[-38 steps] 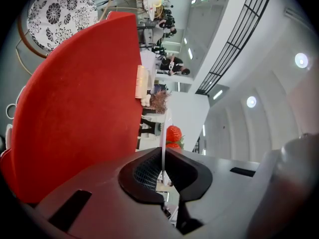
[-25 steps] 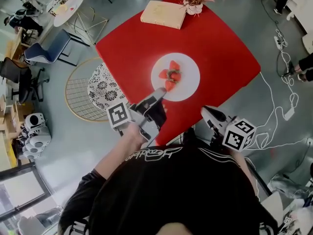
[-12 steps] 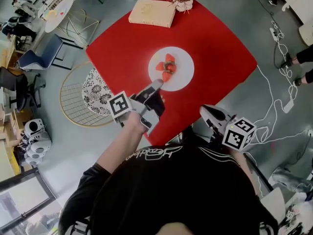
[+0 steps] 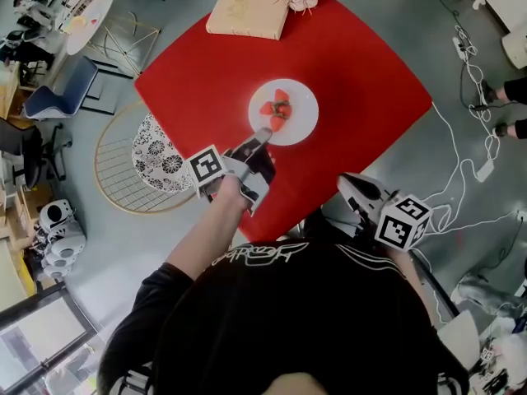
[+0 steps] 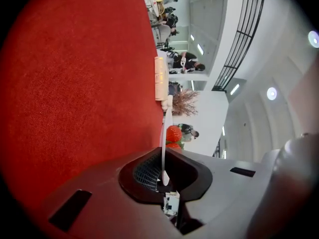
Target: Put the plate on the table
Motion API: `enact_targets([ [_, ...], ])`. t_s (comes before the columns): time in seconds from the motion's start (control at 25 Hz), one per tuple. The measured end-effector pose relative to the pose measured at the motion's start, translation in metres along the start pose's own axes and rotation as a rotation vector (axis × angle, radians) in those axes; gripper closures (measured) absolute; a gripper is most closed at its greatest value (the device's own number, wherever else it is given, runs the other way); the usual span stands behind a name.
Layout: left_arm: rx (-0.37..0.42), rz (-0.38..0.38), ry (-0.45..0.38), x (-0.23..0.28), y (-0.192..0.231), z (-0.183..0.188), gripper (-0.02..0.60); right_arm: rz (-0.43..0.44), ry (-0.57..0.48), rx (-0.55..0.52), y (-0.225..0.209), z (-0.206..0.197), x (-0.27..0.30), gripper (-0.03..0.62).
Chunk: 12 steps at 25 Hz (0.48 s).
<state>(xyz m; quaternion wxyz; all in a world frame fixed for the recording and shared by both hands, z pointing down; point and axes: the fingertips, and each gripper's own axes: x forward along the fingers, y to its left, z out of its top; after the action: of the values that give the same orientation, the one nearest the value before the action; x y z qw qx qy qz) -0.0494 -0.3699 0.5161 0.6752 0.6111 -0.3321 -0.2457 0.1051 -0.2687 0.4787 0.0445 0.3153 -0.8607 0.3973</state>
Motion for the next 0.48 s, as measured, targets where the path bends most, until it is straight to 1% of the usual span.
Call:
enact_targets([
  [0.12, 0.012, 0.027, -0.004, 0.004, 0.012, 0.003, 0.565, -0.003, 0.003, 0.008, -0.004, -0.001, 0.000, 0.586],
  [0.28, 0.018, 0.083, -0.017, 0.004, 0.032, 0.009, 0.565, -0.003, 0.011, 0.015, -0.006, -0.004, 0.001, 0.586],
  [0.48, 0.024, 0.136, -0.018, 0.005, 0.047, 0.014, 0.565, -0.004, 0.024, 0.003, -0.005, -0.005, 0.004, 0.586],
])
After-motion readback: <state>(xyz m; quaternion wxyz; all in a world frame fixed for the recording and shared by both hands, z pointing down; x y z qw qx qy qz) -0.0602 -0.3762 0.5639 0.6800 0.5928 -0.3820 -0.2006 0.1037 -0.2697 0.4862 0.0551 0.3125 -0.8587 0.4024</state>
